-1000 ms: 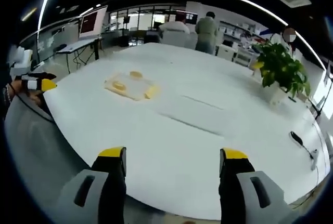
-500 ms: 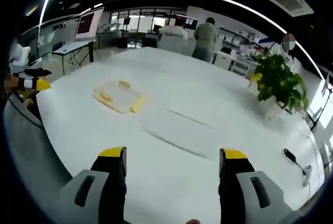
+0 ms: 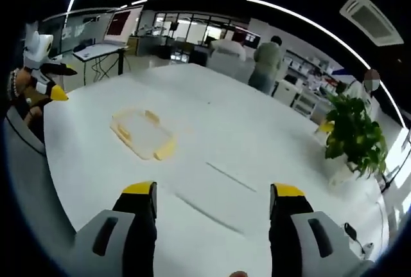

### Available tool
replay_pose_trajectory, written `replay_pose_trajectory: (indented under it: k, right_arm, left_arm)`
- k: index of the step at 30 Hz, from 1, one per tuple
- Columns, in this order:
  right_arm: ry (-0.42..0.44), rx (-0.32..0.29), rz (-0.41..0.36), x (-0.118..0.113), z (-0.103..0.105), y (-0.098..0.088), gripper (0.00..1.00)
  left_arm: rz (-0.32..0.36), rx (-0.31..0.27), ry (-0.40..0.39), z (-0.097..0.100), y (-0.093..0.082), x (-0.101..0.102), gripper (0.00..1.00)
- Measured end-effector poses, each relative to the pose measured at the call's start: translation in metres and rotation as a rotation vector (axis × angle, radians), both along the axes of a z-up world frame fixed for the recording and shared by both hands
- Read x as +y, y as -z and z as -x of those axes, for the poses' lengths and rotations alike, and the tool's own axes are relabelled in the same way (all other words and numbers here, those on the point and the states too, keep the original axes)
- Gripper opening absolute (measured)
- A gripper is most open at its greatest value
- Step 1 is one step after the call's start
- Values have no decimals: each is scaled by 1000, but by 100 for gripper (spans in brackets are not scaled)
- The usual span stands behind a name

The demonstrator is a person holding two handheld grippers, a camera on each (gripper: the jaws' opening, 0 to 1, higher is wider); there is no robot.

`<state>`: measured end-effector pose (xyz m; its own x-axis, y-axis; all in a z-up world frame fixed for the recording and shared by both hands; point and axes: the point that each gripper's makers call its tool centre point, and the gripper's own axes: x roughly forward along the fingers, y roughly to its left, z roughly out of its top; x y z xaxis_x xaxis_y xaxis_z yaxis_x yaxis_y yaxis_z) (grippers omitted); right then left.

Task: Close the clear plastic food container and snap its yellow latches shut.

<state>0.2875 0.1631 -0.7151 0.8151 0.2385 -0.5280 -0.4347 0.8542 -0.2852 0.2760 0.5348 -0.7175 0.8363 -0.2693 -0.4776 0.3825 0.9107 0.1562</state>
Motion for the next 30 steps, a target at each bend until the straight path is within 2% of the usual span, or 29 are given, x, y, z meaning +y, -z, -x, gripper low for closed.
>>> replay_pose_trajectory:
  k: [6,9,13,17,25,30]
  right_arm:
    - [-47,-12,27,8,-17,-5,69]
    - [-77,-14,55,11,-24,-5,69]
    - [-123,-29,88,17,-36,-7,70]
    - [-166,-55,162,22,-47,-6,71]
    - [-261,-87,248,43,-68,-4,70]
    - [-298,-92,272,56,-81,-2,70]
  left_arm:
    - [-40,-9,0,-20,-7,8,78]
    - [-110,6,19,-27,-5,13,78]
    - [-134,8,28,-38,-7,16,77]
    - [-177,-6,43,-48,-9,17,77]
    - [-290,-9,136,-75,1,1,75]
    - [-323,-8,180,-90,9,-11,75]
